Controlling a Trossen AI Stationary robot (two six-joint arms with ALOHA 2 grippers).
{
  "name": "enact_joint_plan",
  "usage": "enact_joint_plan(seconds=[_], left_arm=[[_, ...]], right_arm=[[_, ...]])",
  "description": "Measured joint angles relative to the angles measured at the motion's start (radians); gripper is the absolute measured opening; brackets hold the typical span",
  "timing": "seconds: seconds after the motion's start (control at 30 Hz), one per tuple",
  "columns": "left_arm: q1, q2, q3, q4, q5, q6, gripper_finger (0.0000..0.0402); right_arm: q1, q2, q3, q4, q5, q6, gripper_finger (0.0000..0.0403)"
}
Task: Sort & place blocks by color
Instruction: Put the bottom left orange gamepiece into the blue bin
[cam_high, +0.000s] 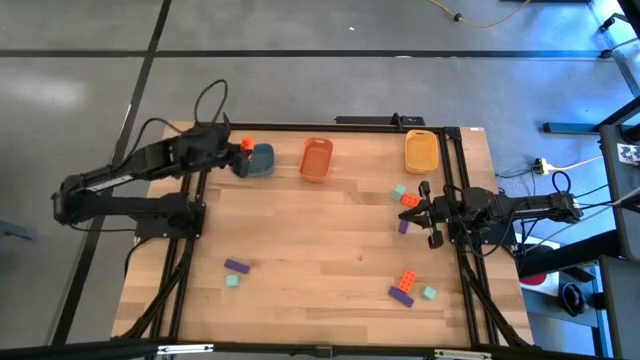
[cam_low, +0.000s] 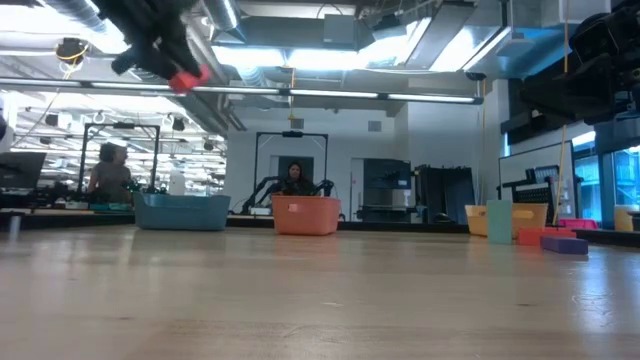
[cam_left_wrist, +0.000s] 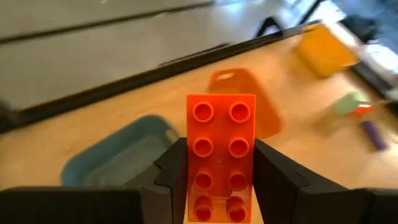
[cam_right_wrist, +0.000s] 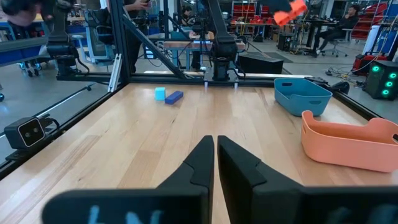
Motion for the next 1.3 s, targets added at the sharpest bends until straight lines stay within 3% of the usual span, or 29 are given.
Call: enact_joint_plan(seconds=[0.17,0.3,0.47,0.57,1.03,1.3], left_arm=[[0.118,0.133,0.000,-0.035,0.094,-0.018,0.0130],[0.215,0.273,0.000,-0.026,0.151,0.054,0.0130],[0.323,0.448,0.001,-0.026,0.149,0.130,0.0130],[0.362,0.535,0.001,-0.024,0.217,0.150,0.0130],[0.386,0.753,0.001,0.097,0.273,0.165,0.0130],[0.384,0.774,0.001,0.104,0.273,0.139,0.0157]], right_arm=[[0.000,0.000,0.000,0.000,0.000,0.000,0.0026],[0.000,0.000,0.000,0.000,0.000,0.000,0.0026],[0.000,0.000,0.000,0.000,0.000,0.000,0.0026],[0.000,0.000,0.000,0.000,0.000,0.000,0.0026],[0.000,0.000,0.000,0.000,0.000,0.000,0.0026],[0.000,0.000,0.000,0.000,0.000,0.000,0.0026]])
